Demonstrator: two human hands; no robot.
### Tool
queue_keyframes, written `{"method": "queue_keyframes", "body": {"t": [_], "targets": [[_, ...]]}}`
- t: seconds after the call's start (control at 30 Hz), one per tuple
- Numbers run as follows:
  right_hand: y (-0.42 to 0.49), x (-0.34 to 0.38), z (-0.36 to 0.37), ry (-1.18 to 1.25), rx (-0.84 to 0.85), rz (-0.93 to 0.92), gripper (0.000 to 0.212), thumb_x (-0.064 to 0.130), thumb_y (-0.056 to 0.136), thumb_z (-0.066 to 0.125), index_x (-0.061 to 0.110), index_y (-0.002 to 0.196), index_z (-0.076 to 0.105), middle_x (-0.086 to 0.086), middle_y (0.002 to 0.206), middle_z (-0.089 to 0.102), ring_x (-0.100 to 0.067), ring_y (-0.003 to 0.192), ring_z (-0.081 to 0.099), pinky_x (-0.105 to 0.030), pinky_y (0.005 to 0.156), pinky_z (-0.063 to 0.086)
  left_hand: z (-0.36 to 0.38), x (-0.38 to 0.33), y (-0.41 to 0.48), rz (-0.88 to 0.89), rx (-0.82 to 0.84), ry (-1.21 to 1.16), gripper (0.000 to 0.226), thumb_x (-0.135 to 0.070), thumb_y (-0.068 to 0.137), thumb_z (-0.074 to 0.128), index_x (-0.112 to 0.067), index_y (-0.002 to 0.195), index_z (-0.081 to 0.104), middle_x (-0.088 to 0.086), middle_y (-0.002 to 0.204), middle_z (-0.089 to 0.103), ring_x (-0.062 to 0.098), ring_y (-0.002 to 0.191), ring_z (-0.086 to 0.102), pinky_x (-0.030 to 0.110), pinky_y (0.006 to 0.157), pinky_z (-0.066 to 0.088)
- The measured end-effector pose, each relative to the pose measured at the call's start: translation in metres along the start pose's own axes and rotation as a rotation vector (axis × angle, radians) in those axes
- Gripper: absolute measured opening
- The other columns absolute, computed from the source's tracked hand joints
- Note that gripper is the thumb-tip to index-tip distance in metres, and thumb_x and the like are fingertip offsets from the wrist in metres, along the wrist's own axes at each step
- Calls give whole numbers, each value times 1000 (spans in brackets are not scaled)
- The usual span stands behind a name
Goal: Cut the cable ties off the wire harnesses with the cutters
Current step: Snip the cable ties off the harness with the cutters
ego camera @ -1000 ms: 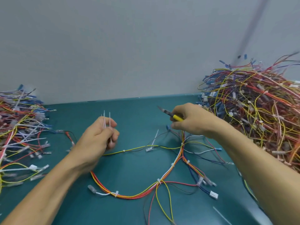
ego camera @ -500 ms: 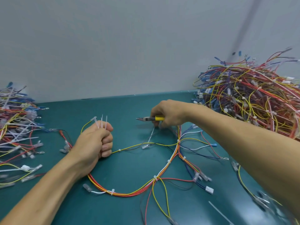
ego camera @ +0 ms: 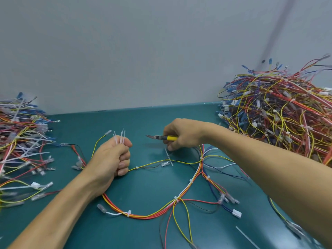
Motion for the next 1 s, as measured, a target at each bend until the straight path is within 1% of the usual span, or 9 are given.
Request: {"method": "queue_keyframes", "body": {"t": [0.13, 0.23, 0.33, 0.4, 0.47, 0.53, 0.6, 0.77, 1.0], "targets": [[0, 4, 1, -34, -9, 21, 14, 32, 79, 73, 27, 85, 62, 10, 75, 59, -11, 69, 53, -24, 57, 38, 2, -1, 0, 2, 9, 30, 24, 5, 89, 31, -15, 84, 44, -5, 50, 27, 9, 41, 20, 19, 37, 18], [2, 7, 2, -20, -27, 80, 21, 40, 76, 76, 25, 81, 62, 6, 75, 60, -15, 71, 54, -26, 56, 37, 3, -1, 0, 4, 8, 37, 23, 3, 91, 34, -15, 82, 44, -6, 50, 27, 9, 40, 20, 19, 36, 18], [7, 15, 9, -44, -61, 161, 34, 45, 70, 79, 20, 87, 64, 0, 80, 60, -22, 77, 57, -28, 60, 41, 2, -1, 1, -2, -1, 26, 23, 2, 92, 35, -16, 81, 45, -5, 50, 27, 9, 41, 21, 19, 37, 19], [10, 21, 16, -96, -95, 201, 33, 38, 69, 81, 17, 86, 62, -1, 74, 54, -27, 78, 57, -28, 62, 42, 1, 0, 1, -7, -6, 6, 23, 1, 92, 36, -16, 80, 45, -6, 50, 27, 9, 40, 21, 19, 36, 19], [14, 25, 20, -106, -109, 231, 25, 27, 70, 79, 15, 82, 60, -2, 71, 52, -28, 74, 56, -27, 58, 40, 0, 1, 2, -11, -10, -10, 23, 1, 92, 36, -17, 80, 45, -6, 49, 27, 8, 39, 21, 19, 36, 19], [16, 27, 22, -109, -99, 255, 17, 17, 73, 72, 13, 78, 56, -4, 71, 52, -25, 66, 54, -24, 52, 37, 0, 1, 3, -14, -12, -12, 23, 0, 92, 36, -17, 79, 45, -7, 48, 27, 8, 38, 20, 18, 36, 19], [17, 31, 22, -120, -92, 269, 15, 12, 76, 65, 12, 72, 51, -6, 70, 51, -22, 59, 50, -23, 48, 34, 0, 1, 3, -16, -14, -9, 24, 1, 92, 36, -17, 79, 45, -7, 47, 27, 8, 38, 20, 17, 36, 19], [19, 37, 22, -143, -75, 280, 15, 9, 77, 59, 11, 67, 47, -7, 68, 50, -21, 56, 48, -23, 46, 31, 0, 0, 1, -19, -19, -7, 24, 1, 92, 36, -17, 79, 44, -6, 47, 27, 7, 37, 20, 18, 35, 18], [17, 36, 29, -108, -123, 304, 19, 13, 73, 64, 11, 67, 46, -6, 68, 49, -23, 57, 49, -23, 45, 30, 1, -1, 1, -19, -20, -18, 23, 1, 93, 36, -16, 80, 44, -7, 45, 27, 7, 36, 20, 17, 35, 18]]}}
Point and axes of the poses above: each hand's wrist, its own y-axis towards the middle knuckle, its own z-axis out of the palm, x = y × z, the point moved 4 cm from there along y, towards the middle knuckle
